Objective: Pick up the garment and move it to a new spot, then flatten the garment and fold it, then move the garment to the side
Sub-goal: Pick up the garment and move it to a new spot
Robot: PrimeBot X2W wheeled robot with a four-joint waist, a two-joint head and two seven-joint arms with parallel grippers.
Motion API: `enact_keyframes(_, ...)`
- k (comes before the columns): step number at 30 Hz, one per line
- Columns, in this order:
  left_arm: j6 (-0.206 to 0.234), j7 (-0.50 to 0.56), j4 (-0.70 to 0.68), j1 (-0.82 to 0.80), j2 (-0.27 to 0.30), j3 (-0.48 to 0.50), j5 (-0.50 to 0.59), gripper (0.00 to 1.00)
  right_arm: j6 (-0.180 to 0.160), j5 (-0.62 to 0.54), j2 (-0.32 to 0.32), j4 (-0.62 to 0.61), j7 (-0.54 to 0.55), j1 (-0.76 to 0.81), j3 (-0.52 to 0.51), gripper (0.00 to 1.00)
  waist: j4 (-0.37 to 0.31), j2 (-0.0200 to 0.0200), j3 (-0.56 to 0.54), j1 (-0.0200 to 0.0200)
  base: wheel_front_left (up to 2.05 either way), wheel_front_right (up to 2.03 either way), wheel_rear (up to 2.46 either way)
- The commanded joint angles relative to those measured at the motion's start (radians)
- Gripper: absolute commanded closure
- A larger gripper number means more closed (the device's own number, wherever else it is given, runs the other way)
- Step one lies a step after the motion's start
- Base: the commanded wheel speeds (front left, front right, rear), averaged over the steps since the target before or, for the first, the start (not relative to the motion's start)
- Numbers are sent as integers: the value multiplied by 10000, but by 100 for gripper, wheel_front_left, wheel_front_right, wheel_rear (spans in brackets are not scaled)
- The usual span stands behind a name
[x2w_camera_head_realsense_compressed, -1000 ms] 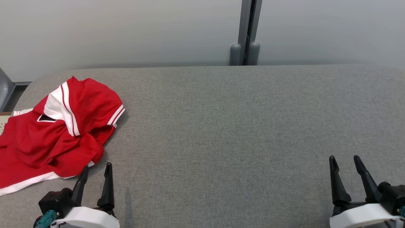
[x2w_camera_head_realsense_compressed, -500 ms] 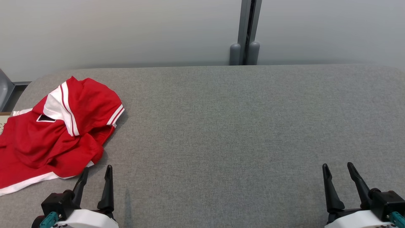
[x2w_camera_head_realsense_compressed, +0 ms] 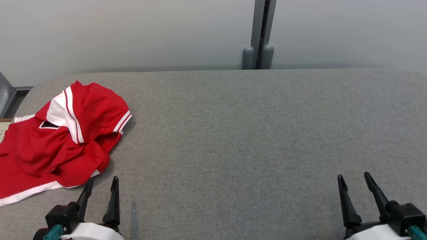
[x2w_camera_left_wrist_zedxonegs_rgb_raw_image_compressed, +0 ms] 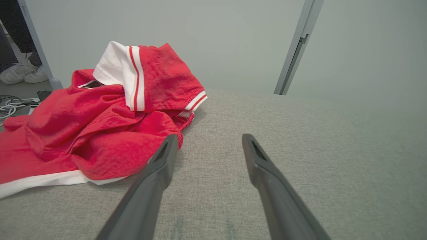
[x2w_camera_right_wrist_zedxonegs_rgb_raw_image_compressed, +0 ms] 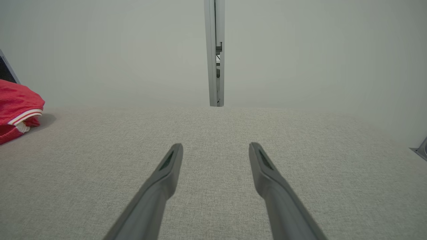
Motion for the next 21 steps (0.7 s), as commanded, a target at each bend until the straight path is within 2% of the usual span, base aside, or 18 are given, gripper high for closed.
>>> enact_keyframes(1, -25, -47, 29, -114, 52, 40, -57, 0, 22, 71, -33, -46, -84, 107, -36, 0, 6, 0, -14, 0, 0, 0, 0)
enact_keyframes(13, -20, -47, 74, -161, 109, -26, -162, 0, 22, 149, -80, -42, -84, 106, -3, 0, 61, 0, -23, 0, 0, 0, 0)
enact_keyframes(21, -20, -47, 120, -243, 135, -80, -159, 0, 22, 170, -50, -16, -84, 161, 15, 0, 640, 0, -43, 0, 0, 0, 0)
